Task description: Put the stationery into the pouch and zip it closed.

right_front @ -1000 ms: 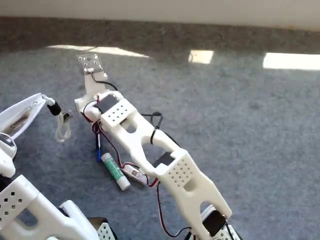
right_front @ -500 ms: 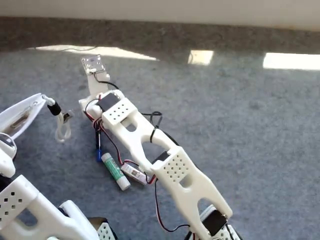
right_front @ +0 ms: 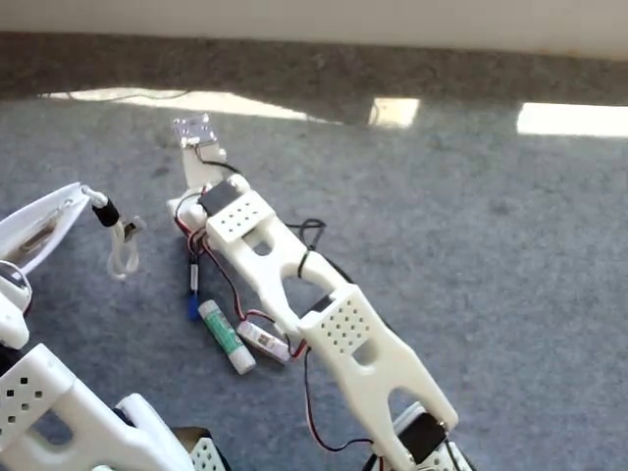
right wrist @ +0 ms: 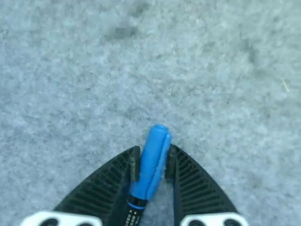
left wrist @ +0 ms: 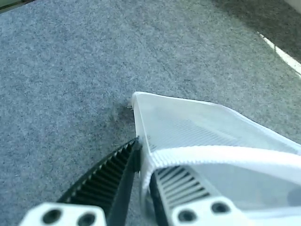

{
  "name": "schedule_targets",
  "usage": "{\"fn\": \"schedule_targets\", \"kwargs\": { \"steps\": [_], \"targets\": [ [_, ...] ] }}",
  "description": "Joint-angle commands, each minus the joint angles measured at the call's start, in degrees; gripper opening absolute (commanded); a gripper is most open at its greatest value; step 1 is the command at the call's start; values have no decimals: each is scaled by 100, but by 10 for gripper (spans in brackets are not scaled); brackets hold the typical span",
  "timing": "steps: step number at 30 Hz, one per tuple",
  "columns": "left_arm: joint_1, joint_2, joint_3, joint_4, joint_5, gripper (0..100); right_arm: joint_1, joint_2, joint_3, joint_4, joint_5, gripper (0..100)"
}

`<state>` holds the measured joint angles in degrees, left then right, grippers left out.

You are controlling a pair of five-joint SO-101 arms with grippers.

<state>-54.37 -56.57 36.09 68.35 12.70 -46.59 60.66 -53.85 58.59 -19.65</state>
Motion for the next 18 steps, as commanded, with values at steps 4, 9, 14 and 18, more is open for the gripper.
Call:
{"fn": "schedule_targets", "kwargs": {
  "steps": [4, 9, 14, 18],
  "targets": [
    [-31, -4, -57, -176, 79, 7, -224, -66, -101, 418, 519, 4],
    [-31, -4, -57, -176, 79, 7, -198, -242, -646, 1174, 756, 4],
    [75, -4, -57, -176, 70, 7, -189, -382, -1727, 2229, 870, 4],
    [347, -13, -57, -149, 62, 7, -189, -374, -2589, 2809, 870, 4]
  ]
}}
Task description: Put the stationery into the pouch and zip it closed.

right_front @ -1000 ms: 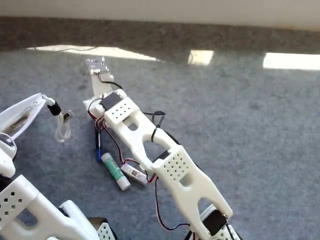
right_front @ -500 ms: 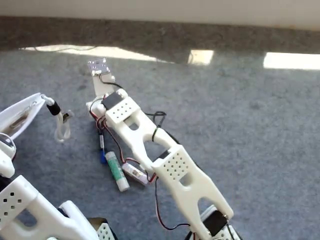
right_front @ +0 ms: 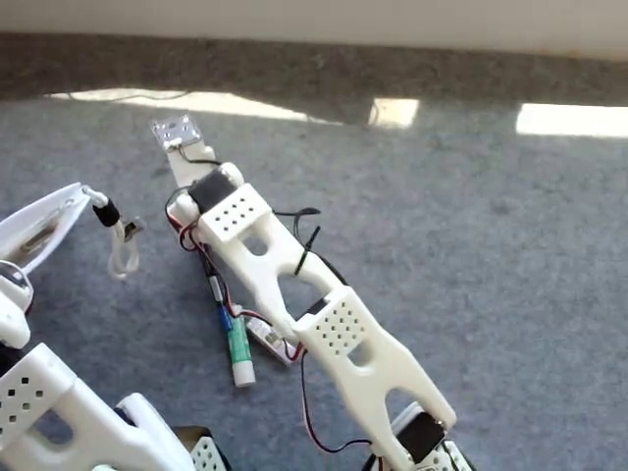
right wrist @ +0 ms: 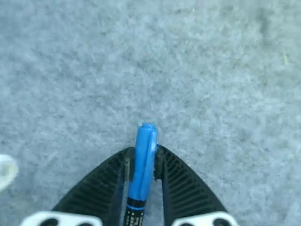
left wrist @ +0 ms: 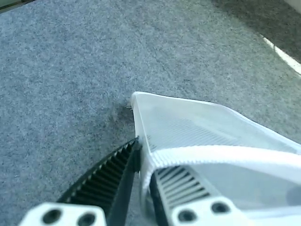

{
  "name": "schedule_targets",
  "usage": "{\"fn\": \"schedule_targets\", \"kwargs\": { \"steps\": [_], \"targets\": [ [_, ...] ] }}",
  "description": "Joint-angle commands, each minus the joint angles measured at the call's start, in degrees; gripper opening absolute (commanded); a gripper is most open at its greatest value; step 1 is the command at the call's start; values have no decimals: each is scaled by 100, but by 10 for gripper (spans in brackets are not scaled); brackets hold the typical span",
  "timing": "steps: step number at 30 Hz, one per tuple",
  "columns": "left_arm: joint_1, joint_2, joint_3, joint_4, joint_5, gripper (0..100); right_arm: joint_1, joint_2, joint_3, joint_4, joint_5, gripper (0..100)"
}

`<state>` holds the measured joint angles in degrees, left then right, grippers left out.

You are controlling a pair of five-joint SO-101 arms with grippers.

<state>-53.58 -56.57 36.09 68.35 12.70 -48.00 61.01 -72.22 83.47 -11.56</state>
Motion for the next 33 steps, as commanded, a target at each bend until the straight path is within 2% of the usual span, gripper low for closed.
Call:
{"fn": "schedule_targets", "kwargs": {
  "steps": [1, 14, 17, 27, 33],
  "targets": [
    [338, -22, -57, -141, 53, 7, -40, -409, -919, 435, 62, 4],
    [1499, -4, -66, -132, 35, 10, 101, -488, -2826, 1631, 88, 4],
    [1763, -4, -66, -132, 35, 10, 84, -637, -2844, 1719, 316, 4],
    [2624, -4, -66, -132, -185, 7, 110, -1411, -2835, 1754, 316, 4],
    [2914, -4, -66, -123, -193, 7, 110, -1754, -2835, 1771, 316, 4]
  ]
}}
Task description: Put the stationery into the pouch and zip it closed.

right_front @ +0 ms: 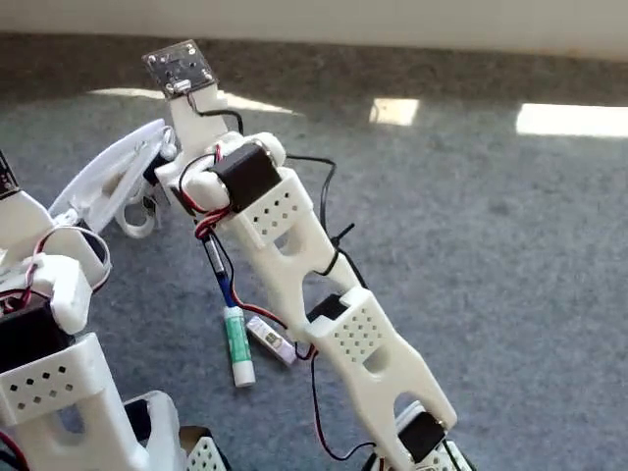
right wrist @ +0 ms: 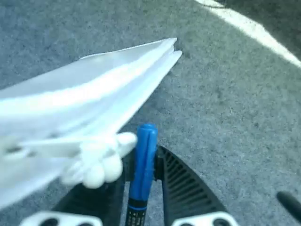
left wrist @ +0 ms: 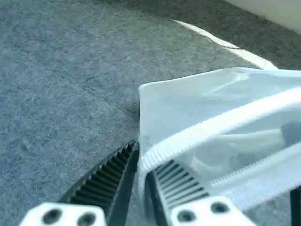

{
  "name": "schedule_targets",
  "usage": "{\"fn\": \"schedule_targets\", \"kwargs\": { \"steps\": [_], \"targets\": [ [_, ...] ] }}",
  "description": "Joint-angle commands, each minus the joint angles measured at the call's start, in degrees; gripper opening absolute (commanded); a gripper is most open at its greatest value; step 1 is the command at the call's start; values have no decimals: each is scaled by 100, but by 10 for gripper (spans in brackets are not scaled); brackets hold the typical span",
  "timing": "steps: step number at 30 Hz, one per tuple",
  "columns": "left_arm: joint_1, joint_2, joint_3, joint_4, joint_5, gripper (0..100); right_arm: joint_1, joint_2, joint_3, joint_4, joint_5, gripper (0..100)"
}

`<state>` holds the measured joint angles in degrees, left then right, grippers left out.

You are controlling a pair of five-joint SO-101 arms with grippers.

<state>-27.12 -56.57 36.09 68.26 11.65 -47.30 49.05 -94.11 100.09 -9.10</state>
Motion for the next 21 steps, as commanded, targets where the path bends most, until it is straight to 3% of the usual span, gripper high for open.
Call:
{"fn": "schedule_targets", "kwargs": {
  "steps": [1, 7, 16, 21],
  "targets": [
    [303, -4, -66, -105, -88, 7, 40, -602, -646, 110, 70, 4],
    [567, 4, -66, -9, -97, 7, 40, -980, -338, 119, 70, 4],
    [593, 4, -57, 0, -97, 7, 40, -2712, 2158, 92, 88, 4],
    [593, 4, -75, 0, -97, 8, 31, -3380, 2519, 84, 70, 4]
  ]
}}
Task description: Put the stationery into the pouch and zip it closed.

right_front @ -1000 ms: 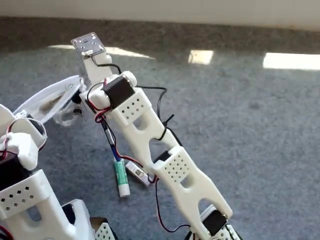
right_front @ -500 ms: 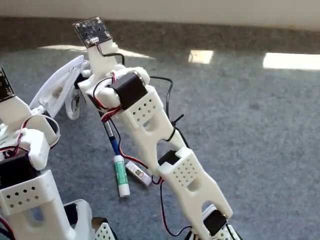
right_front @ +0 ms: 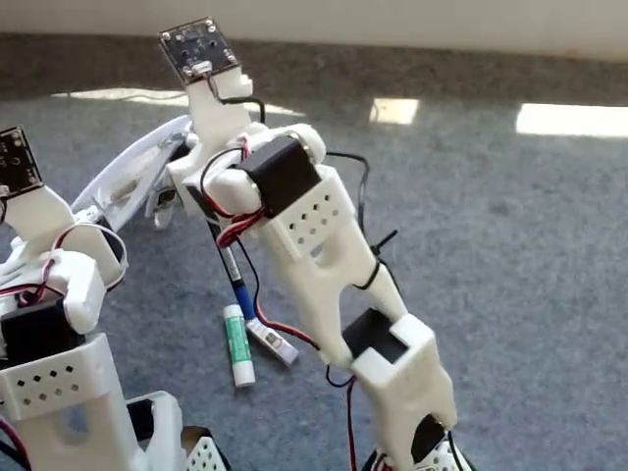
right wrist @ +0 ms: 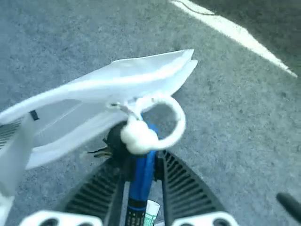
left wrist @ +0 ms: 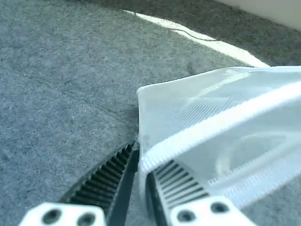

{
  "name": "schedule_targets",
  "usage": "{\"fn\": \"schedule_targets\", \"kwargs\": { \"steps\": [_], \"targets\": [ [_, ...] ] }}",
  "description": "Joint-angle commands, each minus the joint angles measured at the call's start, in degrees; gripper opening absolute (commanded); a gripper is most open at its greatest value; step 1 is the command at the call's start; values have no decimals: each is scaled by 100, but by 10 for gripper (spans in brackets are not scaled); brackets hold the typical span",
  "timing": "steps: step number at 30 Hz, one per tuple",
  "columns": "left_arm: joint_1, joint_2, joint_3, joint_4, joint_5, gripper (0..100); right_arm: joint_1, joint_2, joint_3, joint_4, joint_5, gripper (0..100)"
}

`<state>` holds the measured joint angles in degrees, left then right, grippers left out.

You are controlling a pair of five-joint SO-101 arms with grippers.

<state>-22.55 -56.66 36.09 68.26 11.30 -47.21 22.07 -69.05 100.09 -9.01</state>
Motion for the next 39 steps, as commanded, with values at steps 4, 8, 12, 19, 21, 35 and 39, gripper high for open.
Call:
{"fn": "schedule_targets", "kwargs": {
  "steps": [4, 8, 12, 19, 21, 35, 39],
  "targets": [
    [365, 13, -101, 0, -211, 8, 22, -1095, 13, 84, 62, 4],
    [681, 13, -84, 0, -299, 7, 22, -1596, 13, 84, 70, 4],
    [690, 13, -92, 0, -299, 7, 22, -2176, 13, 84, 70, 4],
    [699, 13, -84, 88, -299, 7, 4, -2949, 22, 84, 62, 4],
    [699, 13, -75, 88, -299, 7, 4, -3073, 4, 75, 62, 4],
    [699, 13, -66, 88, -299, 7, -13, -4022, 119, 84, 105, 4],
    [699, 13, -66, 88, -299, 7, -119, -4154, 602, 84, 501, 4]
  ]
}}
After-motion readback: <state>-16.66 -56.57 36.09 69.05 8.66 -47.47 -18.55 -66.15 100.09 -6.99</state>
